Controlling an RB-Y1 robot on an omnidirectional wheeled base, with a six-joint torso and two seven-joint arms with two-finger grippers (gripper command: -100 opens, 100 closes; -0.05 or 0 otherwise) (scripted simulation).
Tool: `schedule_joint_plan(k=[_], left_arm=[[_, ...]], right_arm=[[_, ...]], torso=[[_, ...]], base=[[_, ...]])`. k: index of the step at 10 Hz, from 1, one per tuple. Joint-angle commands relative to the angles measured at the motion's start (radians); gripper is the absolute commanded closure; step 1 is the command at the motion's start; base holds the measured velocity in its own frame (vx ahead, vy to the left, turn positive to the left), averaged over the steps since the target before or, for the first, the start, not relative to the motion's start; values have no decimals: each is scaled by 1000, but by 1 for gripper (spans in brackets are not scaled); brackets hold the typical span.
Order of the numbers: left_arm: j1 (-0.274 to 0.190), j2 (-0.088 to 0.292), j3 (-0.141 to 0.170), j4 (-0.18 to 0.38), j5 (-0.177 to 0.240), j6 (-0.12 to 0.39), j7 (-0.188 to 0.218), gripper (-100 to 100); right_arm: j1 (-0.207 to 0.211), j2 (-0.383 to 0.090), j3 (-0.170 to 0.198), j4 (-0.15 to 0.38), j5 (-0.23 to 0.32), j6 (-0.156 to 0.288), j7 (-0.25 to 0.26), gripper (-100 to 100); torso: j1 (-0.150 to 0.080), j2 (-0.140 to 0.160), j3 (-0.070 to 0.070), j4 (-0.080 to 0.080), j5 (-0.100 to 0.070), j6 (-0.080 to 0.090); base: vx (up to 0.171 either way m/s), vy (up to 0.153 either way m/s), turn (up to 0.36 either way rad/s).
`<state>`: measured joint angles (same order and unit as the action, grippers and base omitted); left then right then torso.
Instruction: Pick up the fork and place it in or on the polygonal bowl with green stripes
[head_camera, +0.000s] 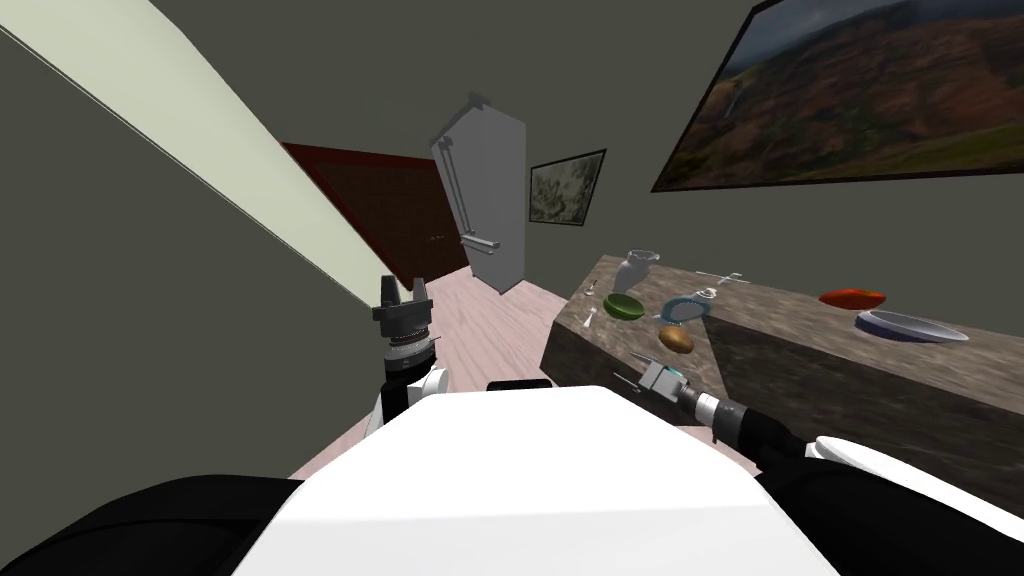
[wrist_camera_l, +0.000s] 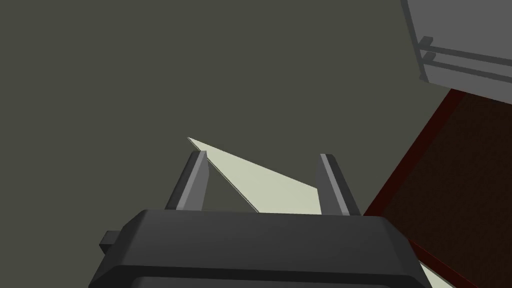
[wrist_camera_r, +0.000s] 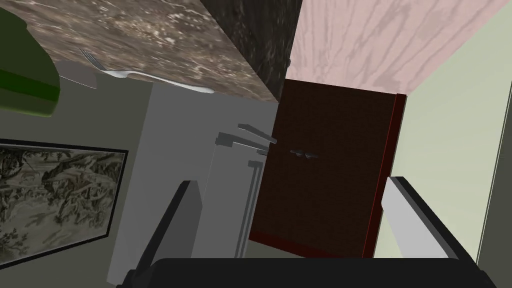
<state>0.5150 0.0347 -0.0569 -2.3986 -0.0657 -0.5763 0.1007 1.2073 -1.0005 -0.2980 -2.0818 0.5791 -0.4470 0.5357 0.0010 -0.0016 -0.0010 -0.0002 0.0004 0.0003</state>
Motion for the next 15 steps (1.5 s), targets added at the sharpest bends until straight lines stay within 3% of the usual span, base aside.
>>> schedule_joint_plan(k=[1,2,4,6,7,9,10,12,15], left_arm=[[0,0,0,0,0,0,0,0],[0,0,0,0,0,0,0,0],[0,0,0,0,0,0,0,0],[0,0,0,0,0,0,0,0],[0,0,0,0,0,0,0,0],[0,0,0,0,0,0,0,0],[0,0,0,0,0,0,0,0],[0,0,0,0,0,0,0,0],[0,0,0,0,0,0,0,0]], right_arm=[[49,-50,-25,22,27,-4,44,-100],[49,-60,-25,22,27,-4,44,-100],[110,-134,-55,59,73,3,106,-100],[148,-191,-69,77,95,5,142,-100],[148,-210,-69,77,95,5,142,-100],[206,-285,-97,111,135,9,198,-100],[206,-303,-97,111,135,9,200,-100],[258,-373,-123,143,170,10,252,-100],[281,-429,-135,159,185,10,275,-100]], torso=[[0,0,0,0,0,0],[0,0,0,0,0,-1],[0,0,0,0,0,-1],[0,-1,-1,0,0,0],[-1,-1,-1,0,0,-1],[-1,-1,-1,0,0,-1],[-2,-2,-1,-1,-1,-1],[-1,-1,-1,0,0,0],[-2,-1,0,0,-1,0]], base=[[37,28,227],[32,17,99],[46,17,263],[43,6,124],[34,-5,93],[52,-10,262],[44,-15,115],[41,-17,242],[32,-24,125]])
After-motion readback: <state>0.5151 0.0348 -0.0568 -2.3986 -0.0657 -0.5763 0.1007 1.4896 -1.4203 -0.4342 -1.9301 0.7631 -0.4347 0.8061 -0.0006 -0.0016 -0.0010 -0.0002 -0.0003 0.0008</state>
